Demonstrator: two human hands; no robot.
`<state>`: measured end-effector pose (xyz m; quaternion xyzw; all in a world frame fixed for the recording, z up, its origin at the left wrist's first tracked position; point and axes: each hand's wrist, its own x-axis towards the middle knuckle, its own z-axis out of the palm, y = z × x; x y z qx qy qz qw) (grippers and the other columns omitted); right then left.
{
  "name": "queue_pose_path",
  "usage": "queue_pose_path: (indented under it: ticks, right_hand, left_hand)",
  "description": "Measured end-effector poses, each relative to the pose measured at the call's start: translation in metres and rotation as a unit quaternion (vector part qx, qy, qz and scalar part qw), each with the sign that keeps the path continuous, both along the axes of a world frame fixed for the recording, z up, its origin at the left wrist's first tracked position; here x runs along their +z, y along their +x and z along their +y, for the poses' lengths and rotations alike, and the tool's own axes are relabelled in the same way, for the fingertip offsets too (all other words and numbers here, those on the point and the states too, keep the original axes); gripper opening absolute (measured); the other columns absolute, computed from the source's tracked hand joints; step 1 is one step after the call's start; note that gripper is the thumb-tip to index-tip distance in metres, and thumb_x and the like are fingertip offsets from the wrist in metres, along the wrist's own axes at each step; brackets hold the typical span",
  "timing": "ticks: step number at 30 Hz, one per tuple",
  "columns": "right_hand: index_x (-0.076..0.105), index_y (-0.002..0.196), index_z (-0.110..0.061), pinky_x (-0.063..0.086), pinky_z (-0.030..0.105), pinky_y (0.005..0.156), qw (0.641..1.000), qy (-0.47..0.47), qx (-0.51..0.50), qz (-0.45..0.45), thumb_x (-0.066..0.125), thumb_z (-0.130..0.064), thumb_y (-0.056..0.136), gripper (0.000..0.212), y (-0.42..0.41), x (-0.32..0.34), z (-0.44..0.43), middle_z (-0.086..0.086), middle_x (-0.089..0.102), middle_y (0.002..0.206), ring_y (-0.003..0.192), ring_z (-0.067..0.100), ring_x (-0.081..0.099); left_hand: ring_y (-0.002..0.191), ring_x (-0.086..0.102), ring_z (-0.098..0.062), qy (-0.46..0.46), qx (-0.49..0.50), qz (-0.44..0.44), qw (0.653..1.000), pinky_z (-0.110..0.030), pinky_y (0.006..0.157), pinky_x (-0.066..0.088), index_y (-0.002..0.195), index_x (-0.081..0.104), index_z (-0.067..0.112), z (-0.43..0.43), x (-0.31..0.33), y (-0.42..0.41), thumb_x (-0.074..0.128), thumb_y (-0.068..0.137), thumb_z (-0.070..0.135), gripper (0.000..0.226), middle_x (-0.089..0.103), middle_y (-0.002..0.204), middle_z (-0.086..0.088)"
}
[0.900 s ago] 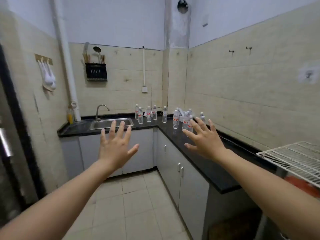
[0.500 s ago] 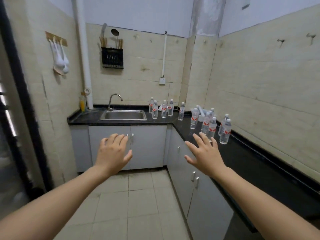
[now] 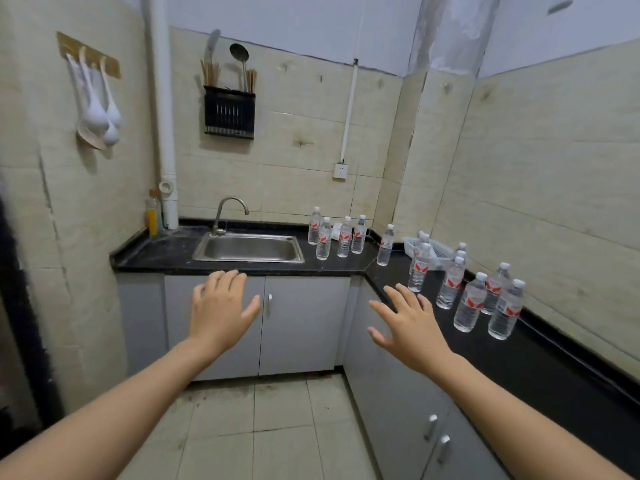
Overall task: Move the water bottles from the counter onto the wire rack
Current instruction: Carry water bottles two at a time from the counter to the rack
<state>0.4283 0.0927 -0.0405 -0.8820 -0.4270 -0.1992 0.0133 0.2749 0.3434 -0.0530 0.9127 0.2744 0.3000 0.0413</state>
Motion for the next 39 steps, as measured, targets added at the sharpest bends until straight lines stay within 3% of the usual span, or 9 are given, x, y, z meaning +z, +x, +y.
queue_pose_path:
  ticks: [3, 5, 6, 9, 11, 18, 27, 39]
  right_hand:
    - [0.052, 0.129, -0.017, 0.021, 0.056, 0.109, 1.000, -0.022, 0.003, 0.014, 0.058, -0.039, 0.085, 0.050, 0.021, -0.014, 0.028, 0.019, 0.038, 0.145, 0.139, 0.037, 0.025]
    - [0.061, 0.119, -0.013, 0.033, 0.059, 0.100, 1.000, -0.011, 0.010, 0.006, 0.068, -0.035, 0.078, 0.047, 0.042, -0.019, 0.047, 0.024, 0.050, 0.134, 0.131, 0.043, 0.039]
    - [0.060, 0.121, -0.014, 0.033, 0.057, 0.101, 1.000, -0.006, 0.010, 0.012, 0.067, -0.036, 0.079, 0.048, 0.054, -0.020, 0.057, 0.024, 0.048, 0.136, 0.132, 0.042, 0.038]
    - [0.035, 0.140, -0.026, 0.014, 0.043, 0.114, 0.998, -0.047, -0.003, 0.030, 0.040, -0.048, 0.091, 0.053, 0.099, -0.029, 0.084, 0.009, 0.018, 0.155, 0.145, 0.025, 0.008]
    - [0.028, 0.142, -0.030, 0.011, 0.039, 0.115, 0.998, -0.051, -0.016, 0.038, 0.033, -0.051, 0.092, 0.054, 0.134, -0.030, 0.105, 0.004, 0.012, 0.156, 0.145, 0.021, 0.002]
    - [0.034, 0.140, -0.025, 0.015, 0.036, 0.113, 0.991, 0.031, 0.001, 0.134, 0.039, -0.047, 0.092, 0.053, 0.235, -0.043, 0.195, 0.004, 0.018, 0.155, 0.144, 0.018, 0.009]
    - [0.037, 0.137, -0.025, 0.019, 0.034, 0.111, 0.980, 0.016, 0.021, 0.196, 0.040, -0.048, 0.091, 0.052, 0.324, -0.098, 0.294, 0.003, 0.023, 0.152, 0.141, 0.015, 0.015]
    - [0.039, 0.137, -0.025, 0.024, 0.035, 0.109, 0.964, 0.037, -0.099, 0.245, 0.044, -0.045, 0.091, 0.050, 0.434, -0.130, 0.395, 0.002, 0.031, 0.148, 0.138, 0.018, 0.023]
  left_hand:
    - [0.135, 0.030, -0.019, 0.001, -0.023, 0.025, 0.999, -0.038, 0.107, 0.023, 0.135, 0.039, 0.014, 0.024, -0.021, 0.026, 0.043, 0.089, 0.040, 0.052, 0.041, 0.143, -0.003]
    - [0.135, 0.029, -0.018, -0.016, -0.024, 0.033, 0.999, -0.037, 0.109, 0.024, 0.137, 0.037, 0.015, 0.043, -0.028, 0.045, 0.041, 0.090, 0.041, 0.053, 0.039, 0.145, -0.002]
    - [0.135, 0.029, -0.018, -0.033, -0.020, 0.030, 0.999, -0.037, 0.109, 0.025, 0.137, 0.037, 0.015, 0.053, -0.031, 0.055, 0.041, 0.090, 0.040, 0.053, 0.039, 0.145, -0.002]
    - [0.135, 0.029, -0.018, -0.068, -0.018, 0.031, 0.997, -0.037, 0.108, 0.026, 0.137, 0.036, 0.016, 0.083, -0.035, 0.090, 0.040, 0.091, 0.039, 0.052, 0.038, 0.145, -0.002]
    - [0.135, 0.029, -0.017, -0.067, -0.020, 0.038, 0.997, -0.036, 0.109, 0.026, 0.137, 0.035, 0.016, 0.104, -0.037, 0.118, 0.041, 0.091, 0.039, 0.052, 0.038, 0.145, -0.001]
    - [0.132, 0.033, -0.019, -0.115, 0.012, 0.021, 0.993, -0.037, 0.105, 0.030, 0.133, 0.040, 0.014, 0.177, -0.037, 0.211, 0.046, 0.090, 0.034, 0.048, 0.042, 0.141, -0.002]
    - [0.130, 0.036, -0.023, -0.183, 0.058, 0.030, 0.981, -0.039, 0.102, 0.033, 0.131, 0.043, 0.013, 0.262, -0.079, 0.286, 0.049, 0.089, 0.032, 0.047, 0.045, 0.139, -0.004]
    - [0.122, 0.041, -0.030, -0.310, -0.014, 0.005, 0.951, -0.040, 0.098, 0.037, 0.127, 0.048, 0.006, 0.388, -0.134, 0.449, 0.052, 0.088, 0.024, 0.043, 0.049, 0.134, -0.013]
